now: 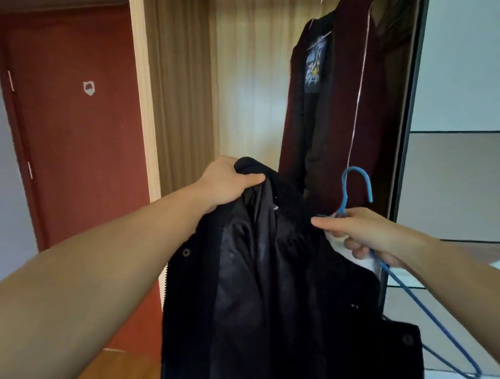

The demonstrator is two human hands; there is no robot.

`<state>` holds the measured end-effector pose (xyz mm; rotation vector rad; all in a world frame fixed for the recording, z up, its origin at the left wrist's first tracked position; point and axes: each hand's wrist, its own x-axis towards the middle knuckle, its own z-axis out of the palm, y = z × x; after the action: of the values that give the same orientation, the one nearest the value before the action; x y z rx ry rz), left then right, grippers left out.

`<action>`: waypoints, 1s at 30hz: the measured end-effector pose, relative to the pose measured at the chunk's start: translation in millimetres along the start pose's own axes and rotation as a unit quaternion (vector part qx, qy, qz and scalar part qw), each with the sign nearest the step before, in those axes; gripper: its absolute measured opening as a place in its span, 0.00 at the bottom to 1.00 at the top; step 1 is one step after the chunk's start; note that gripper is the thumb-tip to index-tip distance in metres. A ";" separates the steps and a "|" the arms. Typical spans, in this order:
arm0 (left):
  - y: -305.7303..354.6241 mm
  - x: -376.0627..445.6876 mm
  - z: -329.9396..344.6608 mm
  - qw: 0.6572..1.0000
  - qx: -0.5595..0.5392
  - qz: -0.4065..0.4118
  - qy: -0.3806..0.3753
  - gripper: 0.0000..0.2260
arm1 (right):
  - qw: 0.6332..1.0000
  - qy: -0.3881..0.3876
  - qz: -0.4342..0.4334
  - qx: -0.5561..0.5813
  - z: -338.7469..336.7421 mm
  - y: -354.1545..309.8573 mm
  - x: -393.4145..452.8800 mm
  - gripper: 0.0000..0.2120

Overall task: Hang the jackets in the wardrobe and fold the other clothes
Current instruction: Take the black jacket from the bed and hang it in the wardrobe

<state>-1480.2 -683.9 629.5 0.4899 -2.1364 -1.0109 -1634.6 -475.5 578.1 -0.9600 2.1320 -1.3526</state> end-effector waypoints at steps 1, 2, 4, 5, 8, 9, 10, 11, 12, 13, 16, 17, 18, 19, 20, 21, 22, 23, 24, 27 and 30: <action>-3.6 -6.9 4.3 1.000 -0.016 -0.015 -0.005 0.06 | 0.999 0.013 -0.004 0.033 4.8 6.2 -2.6 0.19; -9.5 -14.7 9.9 0.999 -0.019 -0.027 -0.017 0.06 | 0.997 0.033 -0.012 0.069 10.5 12.3 -5.0 0.19; -24.7 -30.7 23.4 0.998 0.023 -0.034 -0.052 0.07 | 0.988 0.072 -0.033 0.132 20.9 23.8 -8.1 0.21; -30.6 -37.6 29.9 0.996 0.048 -0.035 -0.067 0.07 | 0.983 0.082 -0.041 0.156 24.6 29.0 -8.9 0.22; -40.9 -45.4 42.4 0.992 0.079 -0.037 -0.088 0.09 | 0.970 0.085 -0.056 0.219 30.8 40.5 -14.5 0.25; -41.8 -44.5 43.5 0.991 0.086 -0.040 -0.092 0.09 | 0.967 0.089 -0.057 0.233 31.6 44.7 -16.8 0.27; -42.0 -42.6 43.8 0.990 0.095 -0.041 -0.097 0.10 | 0.964 0.094 -0.055 0.242 32.4 49.2 -18.8 0.28; -42.4 -40.4 43.2 0.989 0.102 -0.040 -0.102 0.10 | 0.962 0.097 -0.051 0.251 33.1 54.1 -20.9 0.29; -42.7 -38.2 42.3 0.988 0.107 -0.036 -0.105 0.10 | 0.958 0.096 -0.049 0.266 33.8 59.2 -22.8 0.29; -43.0 -36.5 40.6 0.988 0.112 -0.032 -0.105 0.10 | 0.952 0.093 -0.051 0.287 34.1 64.2 -24.0 0.29; -44.7 -31.1 32.1 0.988 0.119 -0.028 -0.096 0.07 | 0.936 0.072 -0.066 0.338 34.6 79.9 -25.9 0.30; -45.2 -29.3 27.4 0.988 0.118 -0.031 -0.091 0.05 | 0.939 0.068 -0.067 0.331 37.0 84.6 -26.6 0.31; -45.6 -26.9 21.6 0.989 0.118 -0.034 -0.084 0.05 | 0.945 0.068 -0.066 0.313 40.8 90.1 -26.4 0.31; -46.5 -23.6 14.6 0.989 0.120 -0.038 -0.073 0.06 | 0.952 0.069 -0.063 0.290 45.7 95.9 -25.6 0.31; -47.6 -20.0 6.5 0.989 0.125 -0.042 -0.061 0.07 | 0.959 0.072 -0.058 0.270 51.1 101.8 -24.4 0.30; -48.4 -17.0 -2.7 0.989 0.130 -0.047 -0.050 0.08 | 0.963 0.073 -0.055 0.252 56.8 107.2 -23.5 0.29; -48.9 -14.7 -11.6 0.989 0.132 -0.051 -0.041 0.09 | 0.969 0.073 -0.054 0.232 62.3 111.6 -22.3 0.29; -49.3 -12.9 -20.2 0.989 0.131 -0.053 -0.032 0.10 | 0.974 0.076 -0.055 0.205 67.2 114.1 -21.7 0.29; -49.7 -12.1 -27.9 0.989 0.132 -0.053 -0.024 0.10 | 0.980 0.078 -0.056 0.172 71.8 114.3 -21.5 0.29; -48.5 -17.1 -44.6 0.988 0.154 -0.024 -0.007 0.08 | 0.993 0.070 -0.056 0.073 89.7 99.9 -19.9 0.30; -45.5 -29.1 -44.1 0.984 0.176 0.025 -0.032 0.07 | 0.993 0.061 -0.084 -0.064 117.1 66.8 -17.8 0.28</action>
<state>-1426.5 -717.6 600.5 0.5727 -2.3851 -0.6272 -1565.1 -513.8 467.7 -1.1574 2.2976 -1.3994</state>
